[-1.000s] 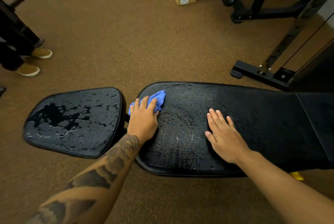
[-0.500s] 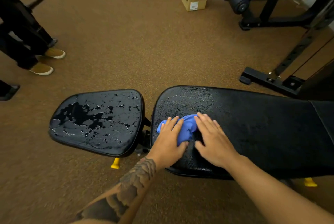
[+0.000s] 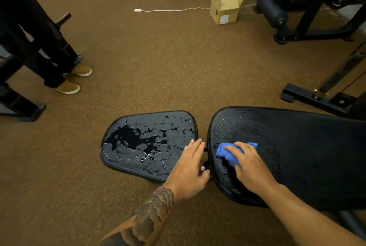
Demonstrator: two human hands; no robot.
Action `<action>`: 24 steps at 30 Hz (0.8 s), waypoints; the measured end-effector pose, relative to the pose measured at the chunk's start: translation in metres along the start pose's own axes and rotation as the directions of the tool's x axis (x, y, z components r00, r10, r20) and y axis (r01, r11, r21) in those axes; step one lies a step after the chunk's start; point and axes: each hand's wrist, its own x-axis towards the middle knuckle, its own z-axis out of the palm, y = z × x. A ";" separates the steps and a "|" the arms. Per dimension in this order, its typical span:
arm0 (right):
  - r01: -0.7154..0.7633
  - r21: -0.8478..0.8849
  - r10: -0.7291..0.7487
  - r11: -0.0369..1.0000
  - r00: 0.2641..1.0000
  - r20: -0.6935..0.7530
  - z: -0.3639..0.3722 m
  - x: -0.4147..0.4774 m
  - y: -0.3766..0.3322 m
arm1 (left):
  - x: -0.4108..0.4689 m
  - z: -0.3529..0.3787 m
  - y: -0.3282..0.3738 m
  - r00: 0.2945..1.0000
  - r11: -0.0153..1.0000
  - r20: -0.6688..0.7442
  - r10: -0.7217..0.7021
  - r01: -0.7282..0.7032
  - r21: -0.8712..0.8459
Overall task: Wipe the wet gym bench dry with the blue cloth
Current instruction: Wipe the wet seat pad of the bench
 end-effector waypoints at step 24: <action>-0.003 0.140 0.006 0.990 1.000 -0.020 0.043 -0.005 -0.141 | -0.073 -0.109 -0.099 0.998 0.959 0.006 -0.069 0.064 0.277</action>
